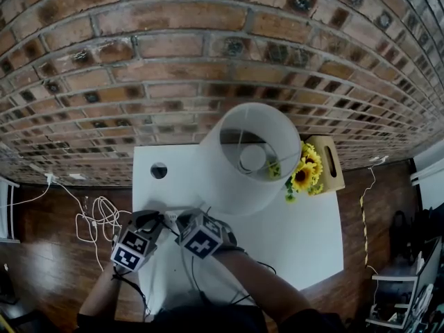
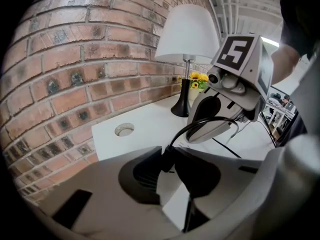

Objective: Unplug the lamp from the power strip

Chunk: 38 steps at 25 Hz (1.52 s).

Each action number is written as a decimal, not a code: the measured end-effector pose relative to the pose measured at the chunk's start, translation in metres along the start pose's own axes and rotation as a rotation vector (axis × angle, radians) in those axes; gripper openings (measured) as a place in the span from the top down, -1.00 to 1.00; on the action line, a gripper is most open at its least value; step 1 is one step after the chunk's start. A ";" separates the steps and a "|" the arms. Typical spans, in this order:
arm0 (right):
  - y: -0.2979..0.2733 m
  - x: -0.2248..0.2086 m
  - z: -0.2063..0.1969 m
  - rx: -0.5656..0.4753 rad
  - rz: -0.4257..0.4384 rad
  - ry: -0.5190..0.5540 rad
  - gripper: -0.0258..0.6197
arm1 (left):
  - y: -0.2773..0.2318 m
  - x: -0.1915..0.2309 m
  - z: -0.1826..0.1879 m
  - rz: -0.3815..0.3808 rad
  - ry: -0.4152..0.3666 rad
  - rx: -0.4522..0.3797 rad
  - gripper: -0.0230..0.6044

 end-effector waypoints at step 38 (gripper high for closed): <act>0.000 0.001 0.001 -0.007 -0.006 -0.032 0.90 | 0.005 -0.001 0.000 0.058 0.071 -0.002 0.62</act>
Point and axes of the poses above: the fingertips, and each gripper's own axes: y backward along the fingers, x to its left, z out of its top, the point moved 5 cm from there along y, backward along the fingers, and after that the axes turned 13 degrees about -x, right-handed, at the moved point
